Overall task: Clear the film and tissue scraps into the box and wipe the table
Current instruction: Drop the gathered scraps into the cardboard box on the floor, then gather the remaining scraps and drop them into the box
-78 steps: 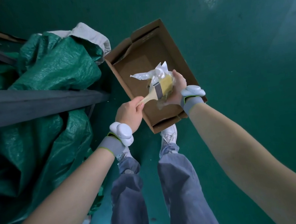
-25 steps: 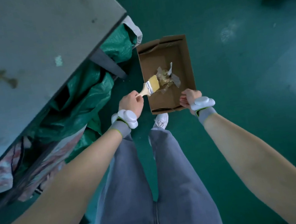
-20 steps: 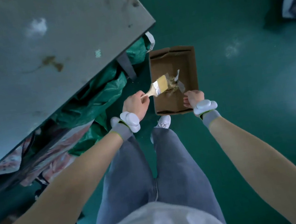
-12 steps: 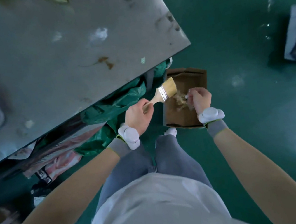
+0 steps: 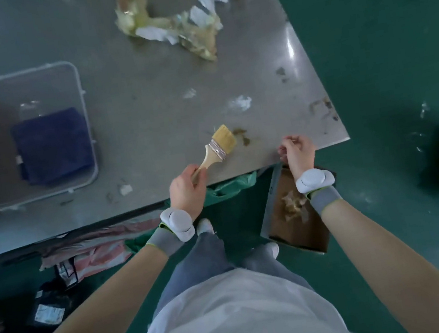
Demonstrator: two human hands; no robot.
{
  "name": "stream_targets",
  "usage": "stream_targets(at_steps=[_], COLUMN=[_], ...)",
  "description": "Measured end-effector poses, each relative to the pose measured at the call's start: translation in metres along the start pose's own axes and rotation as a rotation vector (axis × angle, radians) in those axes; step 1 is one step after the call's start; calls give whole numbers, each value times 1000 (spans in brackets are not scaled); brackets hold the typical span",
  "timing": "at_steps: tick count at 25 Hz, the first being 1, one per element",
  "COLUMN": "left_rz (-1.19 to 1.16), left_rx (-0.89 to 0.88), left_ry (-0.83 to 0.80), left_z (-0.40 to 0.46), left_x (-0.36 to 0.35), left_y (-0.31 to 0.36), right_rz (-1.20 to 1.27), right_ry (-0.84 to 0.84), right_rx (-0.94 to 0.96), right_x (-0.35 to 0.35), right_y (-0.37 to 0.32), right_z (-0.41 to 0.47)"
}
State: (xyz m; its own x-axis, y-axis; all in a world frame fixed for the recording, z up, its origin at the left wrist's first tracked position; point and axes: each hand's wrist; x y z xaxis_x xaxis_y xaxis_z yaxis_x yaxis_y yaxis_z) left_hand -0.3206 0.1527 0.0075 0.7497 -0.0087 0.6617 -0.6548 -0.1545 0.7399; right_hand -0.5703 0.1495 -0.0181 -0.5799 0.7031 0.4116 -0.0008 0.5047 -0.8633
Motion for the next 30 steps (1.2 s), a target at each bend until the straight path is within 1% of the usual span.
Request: stream_targets(at_steps=[2,7,12,16,18,20,21,23,25,27,30], left_rz=[-33,-49,9,42,48,39,50,99,151,235,370], left_rx=[37,87,141,213,215,242,238,220,206,188,189], left_ry=[28,103,115,163,210,325,389,504,572,579,541], left_z=[20,62,98,127,141,170,178,212,247,284,343], left_x=[17,41,52,58,59,56,61,65,73,80,84], left_y=[-8,-11,-8,-1,3,15,16,21,28,32,43], right_rz=[-11,-31,-48,-44,-49,-77,-104,-150,-221,-292,-444], right_ry=[-61,-155,-199,-228,-227,-234,-242,-264,-296,-333,-463], right_rx=[39,153,166,165,177,209,251,395,538,672,824], right_x=[-33,-88,-129,-156,-168,-186,-191,-207,-221,-237,-263], right_y=[-17,-57,-79,-97,-105,-122,-126,-142,-157,-170,-180], right_z=[-3,1,16,34,44,67,69,88,111,134,163])
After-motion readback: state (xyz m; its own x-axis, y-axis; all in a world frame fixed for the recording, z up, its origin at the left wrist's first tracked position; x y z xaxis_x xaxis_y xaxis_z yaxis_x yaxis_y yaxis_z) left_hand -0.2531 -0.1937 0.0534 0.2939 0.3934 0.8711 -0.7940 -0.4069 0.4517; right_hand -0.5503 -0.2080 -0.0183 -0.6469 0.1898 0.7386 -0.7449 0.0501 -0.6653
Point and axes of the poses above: each hand's wrist, its own z-axis towards the middle knuckle, its own x-axis out of the back of the hand, y = z × x, and after that the axes turned 13 degrees about y, right-handed
